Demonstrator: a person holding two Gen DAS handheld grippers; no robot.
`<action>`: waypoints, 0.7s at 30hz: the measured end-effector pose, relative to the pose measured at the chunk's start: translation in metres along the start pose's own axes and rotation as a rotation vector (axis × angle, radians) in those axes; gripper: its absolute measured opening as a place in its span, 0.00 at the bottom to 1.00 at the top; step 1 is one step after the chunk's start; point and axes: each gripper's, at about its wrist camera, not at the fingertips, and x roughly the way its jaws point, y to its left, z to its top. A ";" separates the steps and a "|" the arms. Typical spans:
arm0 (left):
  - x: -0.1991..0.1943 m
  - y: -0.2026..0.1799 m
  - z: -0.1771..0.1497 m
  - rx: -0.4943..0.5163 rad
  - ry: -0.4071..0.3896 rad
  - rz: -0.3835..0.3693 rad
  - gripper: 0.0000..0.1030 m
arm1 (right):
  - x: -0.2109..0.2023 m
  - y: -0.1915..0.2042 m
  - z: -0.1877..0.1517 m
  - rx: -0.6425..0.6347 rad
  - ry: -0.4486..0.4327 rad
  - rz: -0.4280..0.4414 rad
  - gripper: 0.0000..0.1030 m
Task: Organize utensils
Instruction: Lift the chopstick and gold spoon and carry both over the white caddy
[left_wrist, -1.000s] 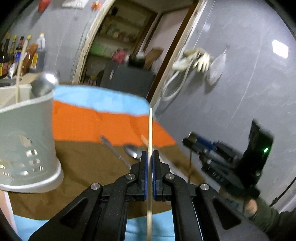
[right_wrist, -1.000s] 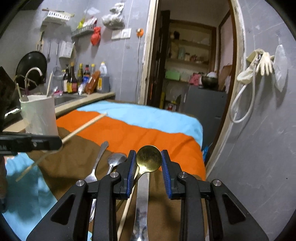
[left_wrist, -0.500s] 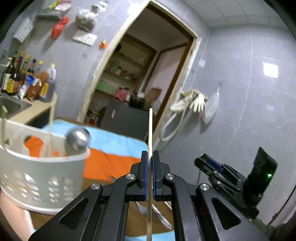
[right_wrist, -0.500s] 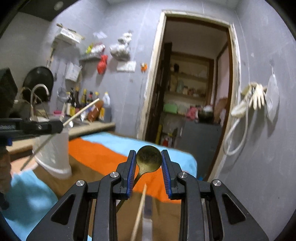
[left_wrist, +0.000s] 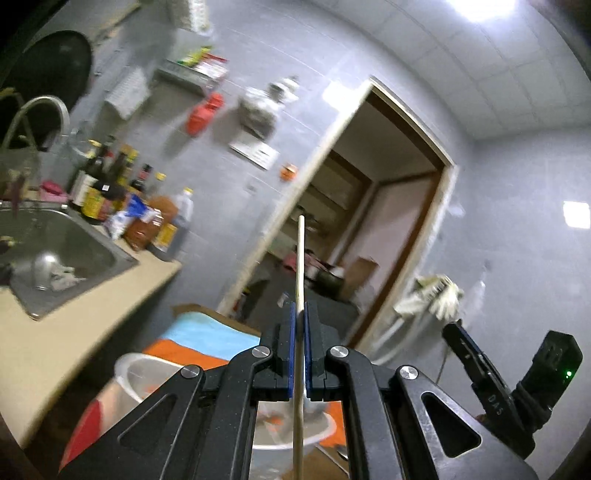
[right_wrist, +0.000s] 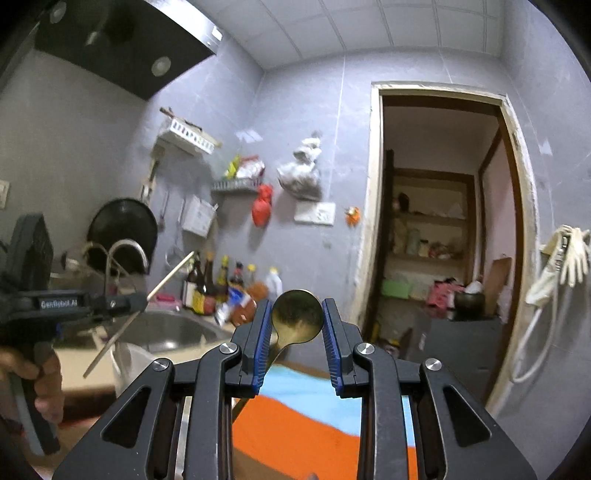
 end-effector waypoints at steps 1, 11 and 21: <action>-0.006 0.009 0.004 -0.007 -0.015 0.009 0.02 | 0.003 0.003 0.000 0.003 -0.013 -0.001 0.24; -0.003 0.067 0.028 -0.066 -0.190 0.015 0.02 | 0.047 0.028 -0.018 0.025 -0.070 -0.061 0.24; 0.017 0.078 0.007 -0.002 -0.237 0.088 0.02 | 0.056 0.048 -0.045 -0.092 -0.061 -0.084 0.24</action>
